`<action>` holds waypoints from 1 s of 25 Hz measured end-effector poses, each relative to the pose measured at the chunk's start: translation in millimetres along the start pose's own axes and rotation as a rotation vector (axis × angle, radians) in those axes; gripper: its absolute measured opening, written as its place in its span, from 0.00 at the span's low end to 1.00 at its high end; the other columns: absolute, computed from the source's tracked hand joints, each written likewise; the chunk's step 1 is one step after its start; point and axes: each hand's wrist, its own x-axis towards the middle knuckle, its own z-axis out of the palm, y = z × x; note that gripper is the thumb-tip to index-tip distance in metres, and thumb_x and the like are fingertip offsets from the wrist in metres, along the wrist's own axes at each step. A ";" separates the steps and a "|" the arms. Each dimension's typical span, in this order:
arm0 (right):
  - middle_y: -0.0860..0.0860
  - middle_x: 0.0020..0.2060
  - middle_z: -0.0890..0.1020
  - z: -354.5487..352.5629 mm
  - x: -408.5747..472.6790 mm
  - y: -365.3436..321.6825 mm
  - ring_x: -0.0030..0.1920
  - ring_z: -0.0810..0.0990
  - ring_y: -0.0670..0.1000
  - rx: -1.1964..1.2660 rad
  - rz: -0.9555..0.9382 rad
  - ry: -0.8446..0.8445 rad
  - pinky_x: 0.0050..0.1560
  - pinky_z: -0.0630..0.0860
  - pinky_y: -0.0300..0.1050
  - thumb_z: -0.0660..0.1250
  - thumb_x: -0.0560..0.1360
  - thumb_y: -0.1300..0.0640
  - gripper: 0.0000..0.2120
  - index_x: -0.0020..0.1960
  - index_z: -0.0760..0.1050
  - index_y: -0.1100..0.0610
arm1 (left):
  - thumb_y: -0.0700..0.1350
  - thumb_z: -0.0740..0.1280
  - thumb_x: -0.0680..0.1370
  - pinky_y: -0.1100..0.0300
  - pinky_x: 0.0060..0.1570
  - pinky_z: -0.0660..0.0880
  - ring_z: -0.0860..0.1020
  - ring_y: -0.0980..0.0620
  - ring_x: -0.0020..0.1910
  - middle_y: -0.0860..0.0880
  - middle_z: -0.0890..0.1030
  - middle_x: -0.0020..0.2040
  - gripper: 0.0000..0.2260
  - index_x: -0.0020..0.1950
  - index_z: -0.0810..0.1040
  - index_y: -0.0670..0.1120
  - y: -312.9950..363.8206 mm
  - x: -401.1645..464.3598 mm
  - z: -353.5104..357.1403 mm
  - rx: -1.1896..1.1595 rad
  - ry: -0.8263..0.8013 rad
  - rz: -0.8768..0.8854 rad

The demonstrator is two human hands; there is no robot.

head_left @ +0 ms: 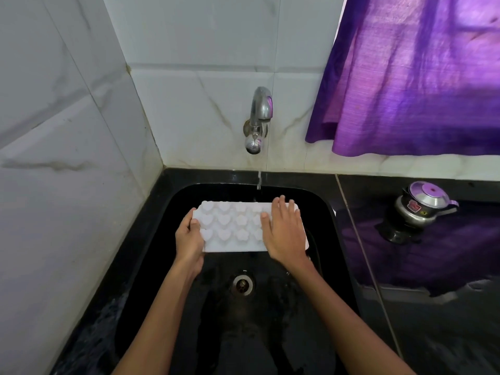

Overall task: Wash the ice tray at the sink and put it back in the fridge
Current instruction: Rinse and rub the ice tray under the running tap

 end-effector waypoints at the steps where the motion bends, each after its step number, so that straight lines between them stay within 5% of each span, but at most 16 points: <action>1: 0.55 0.77 0.50 3.0 9.7 -3.3 0.77 0.44 0.54 -0.068 -0.048 -0.005 0.75 0.39 0.48 0.41 0.81 0.45 0.29 0.77 0.49 0.60 | 0.41 0.53 0.83 0.51 0.56 0.75 0.75 0.48 0.59 0.45 0.73 0.66 0.17 0.71 0.66 0.49 3.0 8.1 4.2 -0.009 0.009 -0.005; 5: 0.53 0.77 0.46 6.7 34.7 -12.2 0.77 0.40 0.51 -0.159 -0.294 -0.067 0.75 0.36 0.47 0.34 0.79 0.40 0.33 0.77 0.45 0.58 | 0.41 0.52 0.83 0.53 0.53 0.75 0.76 0.47 0.59 0.45 0.75 0.65 0.16 0.70 0.68 0.48 17.0 37.3 15.7 -0.028 0.047 -0.002; 8: 0.52 0.77 0.48 8.7 24.9 -0.9 0.76 0.42 0.49 -0.173 -0.438 -0.068 0.77 0.45 0.51 0.33 0.78 0.41 0.33 0.77 0.47 0.58 | 0.42 0.53 0.83 0.55 0.49 0.76 0.77 0.48 0.57 0.46 0.76 0.64 0.16 0.69 0.70 0.49 17.6 56.2 11.9 -0.045 0.061 0.002; 13: 0.56 0.77 0.47 0.8 48.3 8.8 0.75 0.38 0.49 -0.233 -0.237 -0.012 0.73 0.32 0.46 0.32 0.75 0.40 0.37 0.77 0.44 0.60 | 0.42 0.53 0.83 0.53 0.51 0.76 0.77 0.47 0.58 0.47 0.76 0.63 0.16 0.70 0.68 0.49 8.6 58.1 27.2 -0.057 0.020 -0.007; 20: 0.54 0.76 0.50 -0.1 28.8 9.7 0.76 0.44 0.49 -0.236 -0.456 -0.025 0.76 0.40 0.47 0.39 0.80 0.44 0.29 0.76 0.47 0.59 | 0.42 0.53 0.83 0.53 0.52 0.76 0.77 0.48 0.58 0.47 0.76 0.63 0.16 0.69 0.70 0.48 15.2 58.6 15.7 -0.041 0.055 0.013; 25: 0.56 0.77 0.44 -5.1 42.5 8.7 0.77 0.41 0.51 -0.209 -0.200 -0.056 0.71 0.33 0.41 0.31 0.71 0.38 0.41 0.77 0.42 0.61 | 0.41 0.52 0.83 0.54 0.49 0.76 0.77 0.47 0.58 0.48 0.76 0.62 0.16 0.69 0.69 0.49 12.3 47.9 17.5 -0.053 0.021 -0.003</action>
